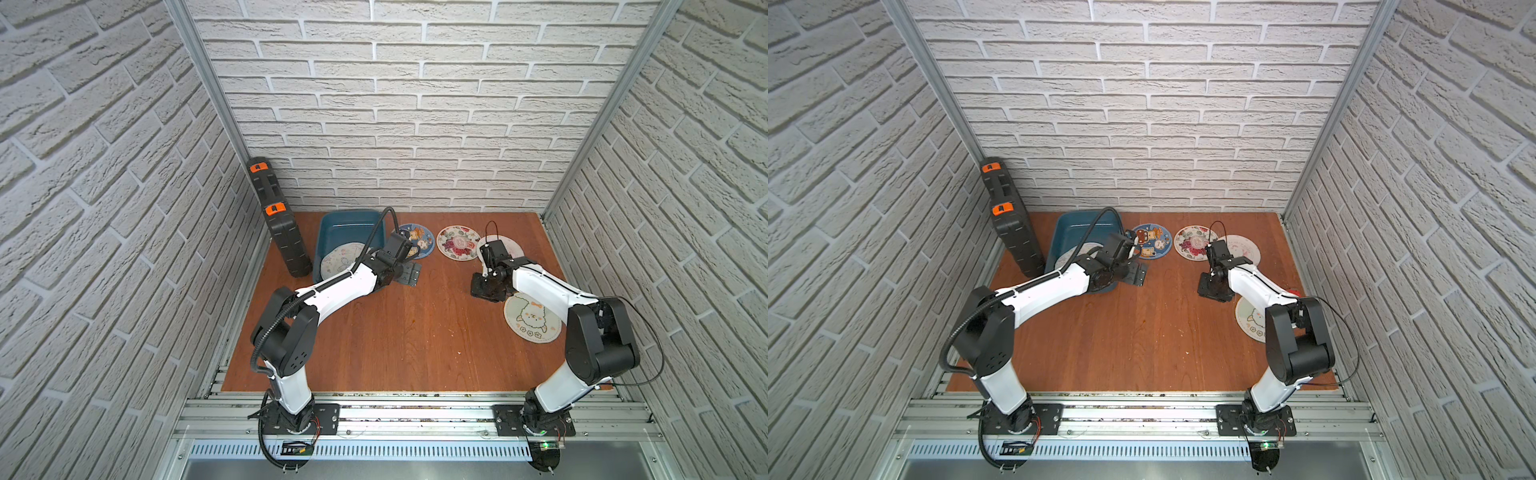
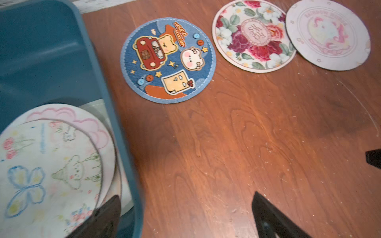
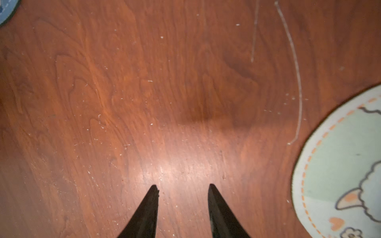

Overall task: Put the coasters into the storage box
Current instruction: Place the coaster in the storage box, then pick up the coaster from the center of the board.

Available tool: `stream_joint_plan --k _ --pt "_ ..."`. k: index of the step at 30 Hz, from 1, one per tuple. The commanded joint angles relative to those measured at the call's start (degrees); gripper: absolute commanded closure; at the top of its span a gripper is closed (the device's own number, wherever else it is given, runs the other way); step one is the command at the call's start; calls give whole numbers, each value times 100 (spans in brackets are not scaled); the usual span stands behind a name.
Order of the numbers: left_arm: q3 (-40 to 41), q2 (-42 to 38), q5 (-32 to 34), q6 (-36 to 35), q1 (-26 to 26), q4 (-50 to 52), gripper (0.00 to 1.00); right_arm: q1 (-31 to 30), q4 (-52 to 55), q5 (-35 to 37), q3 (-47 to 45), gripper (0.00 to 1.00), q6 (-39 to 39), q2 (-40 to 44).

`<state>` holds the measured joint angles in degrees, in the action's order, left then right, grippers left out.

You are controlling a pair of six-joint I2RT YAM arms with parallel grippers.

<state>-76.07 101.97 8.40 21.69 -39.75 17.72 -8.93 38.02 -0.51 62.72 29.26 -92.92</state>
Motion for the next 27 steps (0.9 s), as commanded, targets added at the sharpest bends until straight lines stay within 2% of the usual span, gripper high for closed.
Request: stream_joint_plan --k 1,6,15,21,27 --pt "-252 278 -451 59 -148 -305 2 407 280 176 -182 59 -78 405" --pt "-738 803 -710 25 -450 -149 2 1042 459 266 -429 57 -187 756" --pt "-1659 1682 -1400 -82 -937 -129 2 2550 313 180 -732 53 -385 793" --pt "-1780 2071 -1821 -86 -1115 -549 2 3447 79 69 -849 51 -451 696" --pt "-1832 2264 -1878 -114 -1184 -517 2 3881 -102 150 -867 49 -334 430"
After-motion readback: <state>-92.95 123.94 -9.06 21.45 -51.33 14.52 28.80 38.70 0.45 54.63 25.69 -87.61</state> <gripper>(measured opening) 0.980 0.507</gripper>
